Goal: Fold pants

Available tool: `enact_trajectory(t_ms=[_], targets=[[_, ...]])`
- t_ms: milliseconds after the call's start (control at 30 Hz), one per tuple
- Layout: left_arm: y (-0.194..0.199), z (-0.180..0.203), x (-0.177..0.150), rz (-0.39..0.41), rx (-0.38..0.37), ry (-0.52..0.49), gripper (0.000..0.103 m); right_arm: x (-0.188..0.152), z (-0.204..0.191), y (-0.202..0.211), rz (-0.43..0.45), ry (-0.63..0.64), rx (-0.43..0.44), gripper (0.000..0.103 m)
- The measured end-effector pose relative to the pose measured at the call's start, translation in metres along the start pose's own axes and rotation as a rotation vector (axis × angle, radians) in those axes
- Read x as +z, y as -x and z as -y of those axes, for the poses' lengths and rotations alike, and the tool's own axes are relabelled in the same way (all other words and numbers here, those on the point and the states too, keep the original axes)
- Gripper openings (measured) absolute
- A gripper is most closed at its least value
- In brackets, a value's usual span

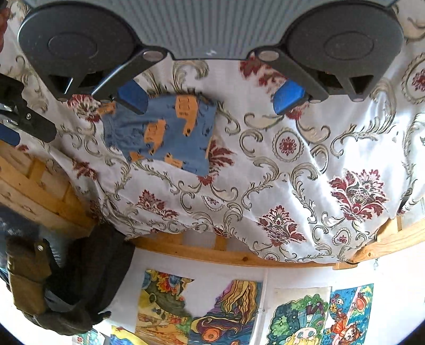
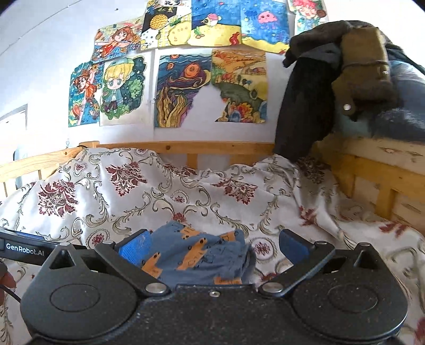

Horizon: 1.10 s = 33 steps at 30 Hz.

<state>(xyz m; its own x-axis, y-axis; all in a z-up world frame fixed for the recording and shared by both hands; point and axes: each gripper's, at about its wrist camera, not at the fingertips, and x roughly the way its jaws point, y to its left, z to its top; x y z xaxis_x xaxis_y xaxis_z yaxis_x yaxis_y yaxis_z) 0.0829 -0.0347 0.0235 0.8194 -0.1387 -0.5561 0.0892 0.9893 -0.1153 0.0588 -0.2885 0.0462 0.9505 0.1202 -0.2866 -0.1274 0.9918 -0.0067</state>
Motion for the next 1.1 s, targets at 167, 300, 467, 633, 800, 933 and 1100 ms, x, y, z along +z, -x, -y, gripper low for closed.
enact_trajectory(t_ms=[167,300,467,633,800,933,1100], targets=[[0.016,0.001,-0.015,-0.011,0.015,-0.033,0.103,-0.012,-0.002,0.027,-0.006,-0.01,-0.052,0.102],[0.024,-0.001,-0.028,-0.011,0.021,-0.057,0.103,-0.022,0.003,0.039,-0.025,-0.047,-0.084,0.102],[0.022,-0.002,-0.043,-0.041,0.04,-0.115,0.103,-0.034,0.009,0.037,-0.089,-0.07,-0.096,0.102],[0.019,-0.003,-0.048,-0.063,0.048,-0.117,0.103,-0.038,0.007,0.029,-0.117,-0.081,-0.084,0.102],[0.018,-0.005,-0.046,-0.064,0.055,-0.111,0.103,-0.041,0.003,0.025,-0.137,-0.064,-0.067,0.102],[0.017,-0.005,-0.046,-0.07,0.053,-0.109,0.103,-0.041,0.002,0.024,-0.137,-0.063,-0.057,0.102],[0.018,-0.004,-0.046,-0.07,0.053,-0.114,0.103,-0.041,0.001,0.025,-0.14,-0.066,-0.056,0.102]])
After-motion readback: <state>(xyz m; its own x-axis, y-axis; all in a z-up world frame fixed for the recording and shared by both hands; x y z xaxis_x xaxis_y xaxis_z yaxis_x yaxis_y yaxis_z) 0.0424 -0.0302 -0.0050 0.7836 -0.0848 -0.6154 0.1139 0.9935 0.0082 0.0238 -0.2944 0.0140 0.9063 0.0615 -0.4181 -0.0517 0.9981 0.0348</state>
